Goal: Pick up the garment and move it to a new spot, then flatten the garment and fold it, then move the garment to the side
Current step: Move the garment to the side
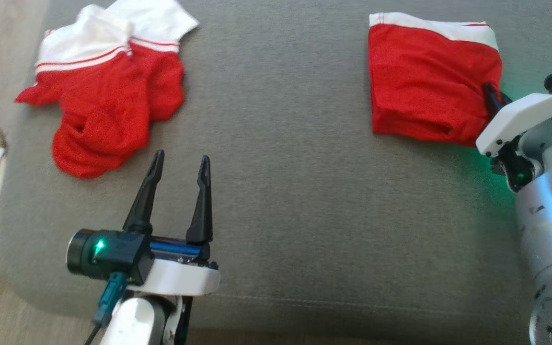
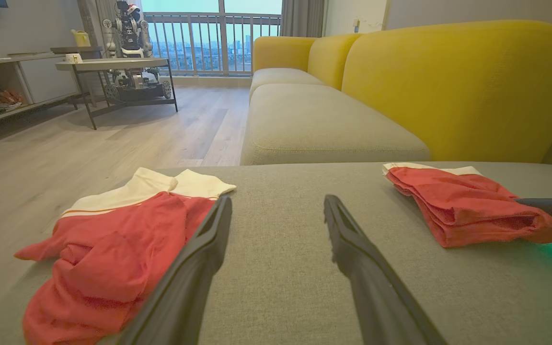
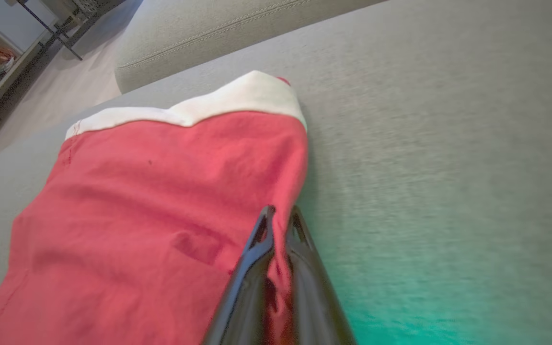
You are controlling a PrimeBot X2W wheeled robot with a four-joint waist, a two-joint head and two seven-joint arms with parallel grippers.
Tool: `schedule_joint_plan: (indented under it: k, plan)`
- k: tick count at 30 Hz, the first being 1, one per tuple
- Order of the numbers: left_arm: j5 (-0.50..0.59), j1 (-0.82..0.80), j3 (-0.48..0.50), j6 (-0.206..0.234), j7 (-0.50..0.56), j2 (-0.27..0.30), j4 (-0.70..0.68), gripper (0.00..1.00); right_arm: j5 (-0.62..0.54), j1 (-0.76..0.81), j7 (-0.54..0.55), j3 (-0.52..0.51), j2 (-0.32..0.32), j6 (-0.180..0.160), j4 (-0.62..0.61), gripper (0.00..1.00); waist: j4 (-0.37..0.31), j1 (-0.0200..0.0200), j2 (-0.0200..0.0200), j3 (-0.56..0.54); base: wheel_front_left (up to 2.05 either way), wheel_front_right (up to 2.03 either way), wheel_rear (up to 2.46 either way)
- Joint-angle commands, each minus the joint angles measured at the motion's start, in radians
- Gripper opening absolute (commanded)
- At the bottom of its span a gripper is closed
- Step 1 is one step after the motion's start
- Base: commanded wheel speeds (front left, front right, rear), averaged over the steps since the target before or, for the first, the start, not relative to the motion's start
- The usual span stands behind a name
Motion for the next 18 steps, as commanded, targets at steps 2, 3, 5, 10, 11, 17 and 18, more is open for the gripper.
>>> schedule_joint_plan:
  k: [2,3,5,10,11,17,18]
  plan:
    - [0.015,-0.018,0.037,-0.002,-0.005,0.001,-0.034,1.0,0.003,-0.009,-0.006,0.038,-0.017,0.0,-0.028,0.0,-0.043,0.0,0.0,-0.009,0.0,0.0,0.0]
    - [0.019,-0.019,0.039,-0.005,-0.005,0.001,-0.036,1.0,0.008,-0.006,-0.004,0.054,-0.024,0.0,-0.033,0.0,-0.058,0.0,0.0,-0.01,0.0,0.0,0.0]
    - [0.026,-0.021,0.044,-0.01,-0.005,0.003,-0.039,1.0,0.024,0.003,0.001,0.09,-0.042,0.0,-0.049,0.0,-0.087,0.0,0.0,-0.011,0.0,0.0,0.0]
    - [0.04,-0.022,0.055,-0.022,-0.005,0.012,-0.044,1.0,0.09,0.041,-0.006,0.208,-0.099,0.0,-0.125,0.0,-0.157,0.0,0.0,-0.016,0.0,0.0,0.0]
    - [0.042,-0.021,0.057,-0.024,-0.005,0.015,-0.046,1.0,0.108,0.05,-0.004,0.232,-0.112,0.0,-0.143,0.0,-0.17,0.0,0.0,-0.016,0.0,0.0,0.0]
    - [0.035,-0.02,0.054,-0.069,-0.005,0.033,-0.066,1.0,0.208,0.099,-0.012,0.355,-0.204,0.0,-0.254,0.0,-0.236,0.0,0.0,-0.007,0.0,0.0,0.0]
    - [0.037,-0.021,0.054,-0.074,-0.005,0.037,-0.069,1.0,0.22,0.103,-0.015,0.369,-0.22,0.0,-0.27,0.0,-0.245,0.0,0.0,-0.003,0.0,0.0,0.0]
